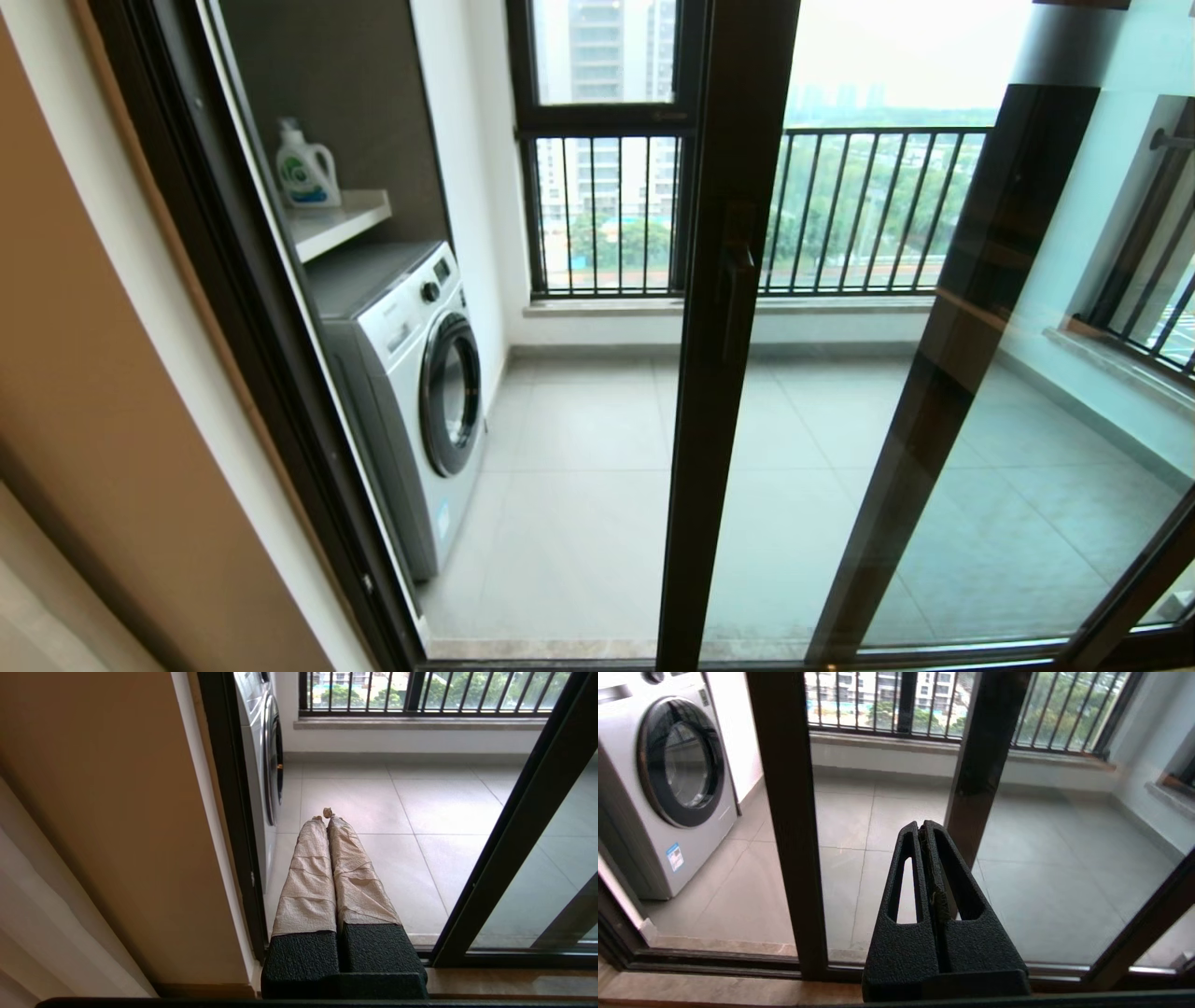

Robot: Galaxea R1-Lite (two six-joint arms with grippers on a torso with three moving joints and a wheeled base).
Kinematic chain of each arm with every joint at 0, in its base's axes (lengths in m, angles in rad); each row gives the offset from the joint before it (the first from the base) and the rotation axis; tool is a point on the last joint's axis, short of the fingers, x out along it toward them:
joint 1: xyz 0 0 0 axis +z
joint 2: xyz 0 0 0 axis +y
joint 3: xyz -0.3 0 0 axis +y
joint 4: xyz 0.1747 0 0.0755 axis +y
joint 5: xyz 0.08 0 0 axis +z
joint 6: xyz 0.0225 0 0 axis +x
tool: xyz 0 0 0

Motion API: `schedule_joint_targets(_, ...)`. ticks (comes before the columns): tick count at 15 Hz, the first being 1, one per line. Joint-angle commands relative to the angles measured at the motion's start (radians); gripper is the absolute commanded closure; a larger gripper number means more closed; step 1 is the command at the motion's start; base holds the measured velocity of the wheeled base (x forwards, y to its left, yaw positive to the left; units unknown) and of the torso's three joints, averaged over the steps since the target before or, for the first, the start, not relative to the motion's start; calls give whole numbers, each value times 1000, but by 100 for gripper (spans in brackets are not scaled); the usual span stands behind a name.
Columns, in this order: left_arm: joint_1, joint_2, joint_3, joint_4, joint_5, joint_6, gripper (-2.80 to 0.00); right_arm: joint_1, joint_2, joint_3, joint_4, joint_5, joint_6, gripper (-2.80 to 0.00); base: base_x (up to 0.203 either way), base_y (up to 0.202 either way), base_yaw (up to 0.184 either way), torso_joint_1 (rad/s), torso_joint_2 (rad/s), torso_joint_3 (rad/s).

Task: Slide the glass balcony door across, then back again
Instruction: Open the slid door

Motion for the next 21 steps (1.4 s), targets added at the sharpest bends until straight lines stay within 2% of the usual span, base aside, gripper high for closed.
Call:
schedule_joint_targets(1,0,3,0,0,0,0,0,0,83,-78,4,43,-13,0,0,0,0,0,0,0)
schedule_joint_targets(4,0,3,0,0,0,0,0,8,368,-309,2,125,34,0,0,0,0,0,0,0)
schedule_joint_targets(7,0,3,0,0,0,0,0,27,720,-525,-41,263,63,0,0,0,0,0,0,0)
schedule_joint_targets(9,1,3,0,0,0,0,0,104,977,-652,-100,285,74,0,0,0,0,0,0,0)
schedule_joint_targets(11,0,3,0,0,0,0,0,291,1228,-800,-180,193,83,0,0,0,0,0,0,0)
schedule_joint_targets(13,0,3,0,0,0,0,0,508,1445,-977,-244,41,88,0,0,0,0,0,0,0)
schedule_joint_targets(15,0,3,0,0,0,0,0,645,1628,-1160,-282,-94,90,0,0,0,0,0,0,0)
schedule_joint_targets(16,0,3,0,0,0,0,0,695,1708,-1246,-294,-151,91,0,0,0,0,0,0,0)
schedule_joint_targets(18,0,3,0,0,0,0,0,743,1847,-1411,-304,-234,92,0,0,0,0,0,0,0)
schedule_joint_targets(21,0,3,0,0,0,0,0,743,2046,-1636,-292,-345,93,0,0,0,0,0,0,0)
